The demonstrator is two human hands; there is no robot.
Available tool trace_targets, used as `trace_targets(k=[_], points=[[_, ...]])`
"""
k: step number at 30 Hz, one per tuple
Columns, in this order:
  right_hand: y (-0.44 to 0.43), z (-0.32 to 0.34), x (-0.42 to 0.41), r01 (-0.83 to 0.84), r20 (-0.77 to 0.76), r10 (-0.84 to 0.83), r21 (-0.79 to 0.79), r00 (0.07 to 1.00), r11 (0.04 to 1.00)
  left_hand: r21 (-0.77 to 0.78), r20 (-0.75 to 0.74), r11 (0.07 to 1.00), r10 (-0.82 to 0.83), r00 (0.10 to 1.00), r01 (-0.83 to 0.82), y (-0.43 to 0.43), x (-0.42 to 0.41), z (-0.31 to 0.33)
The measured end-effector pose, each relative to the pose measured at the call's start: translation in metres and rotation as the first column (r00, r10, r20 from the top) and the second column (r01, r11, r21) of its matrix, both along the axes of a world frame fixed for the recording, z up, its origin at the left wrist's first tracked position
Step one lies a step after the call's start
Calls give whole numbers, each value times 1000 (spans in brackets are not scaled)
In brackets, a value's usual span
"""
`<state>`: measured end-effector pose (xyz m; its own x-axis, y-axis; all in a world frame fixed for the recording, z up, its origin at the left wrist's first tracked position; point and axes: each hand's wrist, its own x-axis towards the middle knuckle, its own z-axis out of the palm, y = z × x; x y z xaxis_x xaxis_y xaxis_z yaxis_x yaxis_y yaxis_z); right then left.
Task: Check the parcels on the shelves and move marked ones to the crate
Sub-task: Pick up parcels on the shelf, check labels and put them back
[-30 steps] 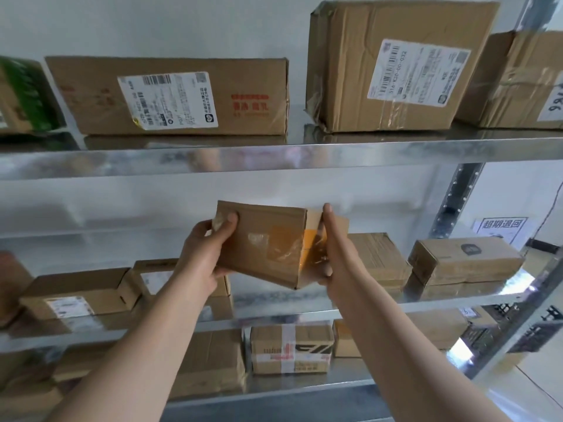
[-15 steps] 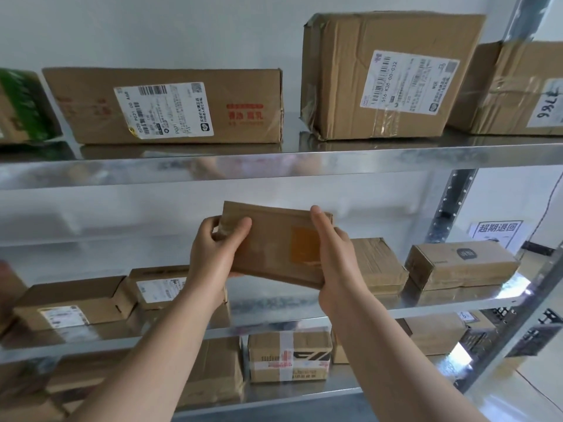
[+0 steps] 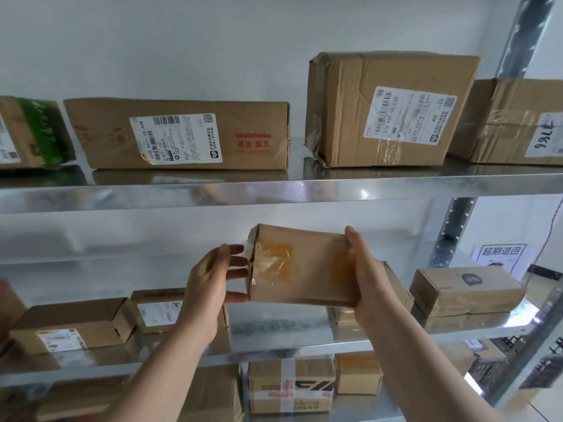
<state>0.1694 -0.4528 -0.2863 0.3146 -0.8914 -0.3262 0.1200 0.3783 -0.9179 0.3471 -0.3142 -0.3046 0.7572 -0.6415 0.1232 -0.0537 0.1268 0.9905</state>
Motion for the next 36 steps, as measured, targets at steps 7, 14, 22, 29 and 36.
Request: trace_targets(k=[7,14,22,29,36], points=[[-12,-18,-9,-114,82,107,82,991,990,128,30,979,154,988,-157,0,34,-16],[-9,-27,-4,-211,147,192,132,970,968,54,-330,993,-80,940,103,13,44,-12],[-6,-30,2,-201,34,198,146,980,969,-185,-469,960,-273,840,209,20,48,-16],[8,-25,14,-146,-166,120,-156,979,977,-129,-402,986,-145,904,101,18,54,-20],[26,-22,19,-215,-176,134,-620,975,755,-84,-305,996,9,952,-36,14,48,-14]])
